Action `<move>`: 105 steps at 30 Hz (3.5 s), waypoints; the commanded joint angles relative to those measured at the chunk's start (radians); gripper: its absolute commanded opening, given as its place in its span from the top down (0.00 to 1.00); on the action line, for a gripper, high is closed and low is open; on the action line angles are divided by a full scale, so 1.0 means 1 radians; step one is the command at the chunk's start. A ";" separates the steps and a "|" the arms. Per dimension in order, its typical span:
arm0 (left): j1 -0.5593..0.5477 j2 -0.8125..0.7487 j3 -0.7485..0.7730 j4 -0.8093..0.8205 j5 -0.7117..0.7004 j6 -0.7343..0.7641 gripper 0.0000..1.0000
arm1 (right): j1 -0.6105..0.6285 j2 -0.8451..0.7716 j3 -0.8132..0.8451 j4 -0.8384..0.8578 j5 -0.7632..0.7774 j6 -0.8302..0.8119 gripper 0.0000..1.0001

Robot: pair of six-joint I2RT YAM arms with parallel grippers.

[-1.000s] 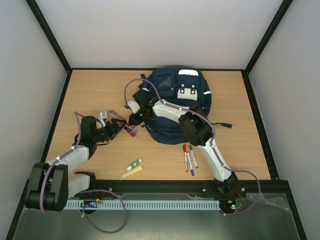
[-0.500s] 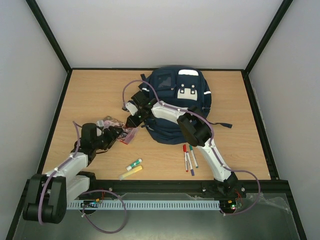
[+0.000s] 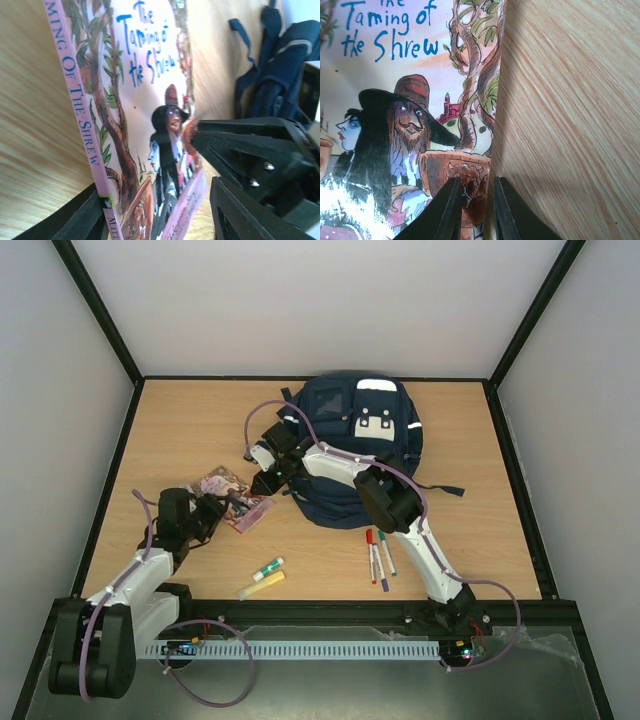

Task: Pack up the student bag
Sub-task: Pick up the book from the center of the board.

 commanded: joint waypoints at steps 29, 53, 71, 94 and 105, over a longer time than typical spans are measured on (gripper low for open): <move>0.130 0.254 0.154 0.086 0.065 0.098 0.79 | 0.041 0.167 -0.092 -0.251 0.079 0.001 0.79; -0.052 -0.098 0.427 -0.127 0.199 0.236 0.98 | -0.315 -0.650 -0.440 -0.197 -0.186 -0.002 0.00; -0.376 0.086 0.538 0.275 0.374 0.207 0.97 | -0.569 -1.075 -0.832 -0.163 -0.800 -0.129 0.01; -0.448 0.294 0.719 0.284 0.277 0.218 0.97 | -0.499 -0.815 -0.467 -0.815 -1.153 -0.628 0.11; -0.446 0.277 0.697 0.220 0.126 0.263 0.98 | -0.498 -0.943 -0.589 -0.540 -1.150 -0.345 0.40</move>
